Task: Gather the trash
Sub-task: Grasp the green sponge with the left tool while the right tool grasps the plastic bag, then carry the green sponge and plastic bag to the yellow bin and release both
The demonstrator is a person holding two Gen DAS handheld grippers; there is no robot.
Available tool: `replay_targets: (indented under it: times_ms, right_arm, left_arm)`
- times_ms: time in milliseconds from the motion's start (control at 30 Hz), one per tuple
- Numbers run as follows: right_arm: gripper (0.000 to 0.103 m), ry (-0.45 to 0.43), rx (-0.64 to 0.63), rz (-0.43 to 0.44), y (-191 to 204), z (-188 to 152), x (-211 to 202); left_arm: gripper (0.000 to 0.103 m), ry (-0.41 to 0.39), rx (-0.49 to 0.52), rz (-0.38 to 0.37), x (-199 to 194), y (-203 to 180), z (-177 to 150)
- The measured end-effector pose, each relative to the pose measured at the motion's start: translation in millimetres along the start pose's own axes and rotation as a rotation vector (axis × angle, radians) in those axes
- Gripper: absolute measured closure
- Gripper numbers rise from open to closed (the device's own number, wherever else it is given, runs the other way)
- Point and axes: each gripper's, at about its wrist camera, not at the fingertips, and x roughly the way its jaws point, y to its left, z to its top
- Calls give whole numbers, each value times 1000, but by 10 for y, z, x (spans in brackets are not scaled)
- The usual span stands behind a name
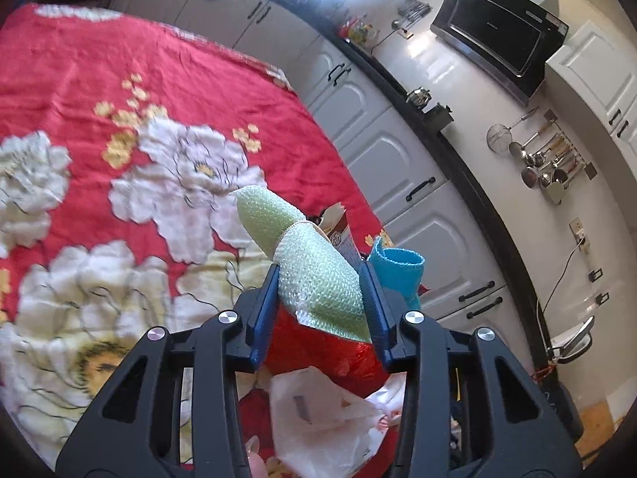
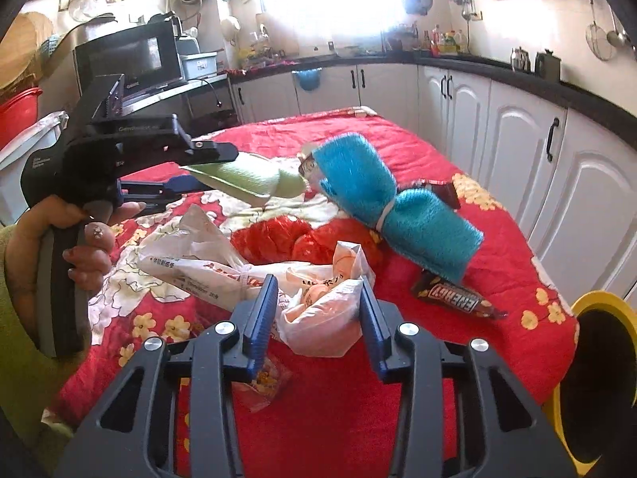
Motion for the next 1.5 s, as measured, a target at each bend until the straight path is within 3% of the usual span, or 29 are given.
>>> replay_targets:
  times_ms: [300,1000,1500]
  right_arm:
    - [65,-58,-16,-30,-15,59,-267]
    - [65,-150,-9,-118,-252,49,-899]
    - [65,-199,76,-233,-722,-87,-1332]
  left_arm:
    - [71,-65,129,51,-317,-166,-44]
    - [72,-134,299,-45,-355,-1019,-93]
    - [72,-147,441,-91,-204,-1697,-241]
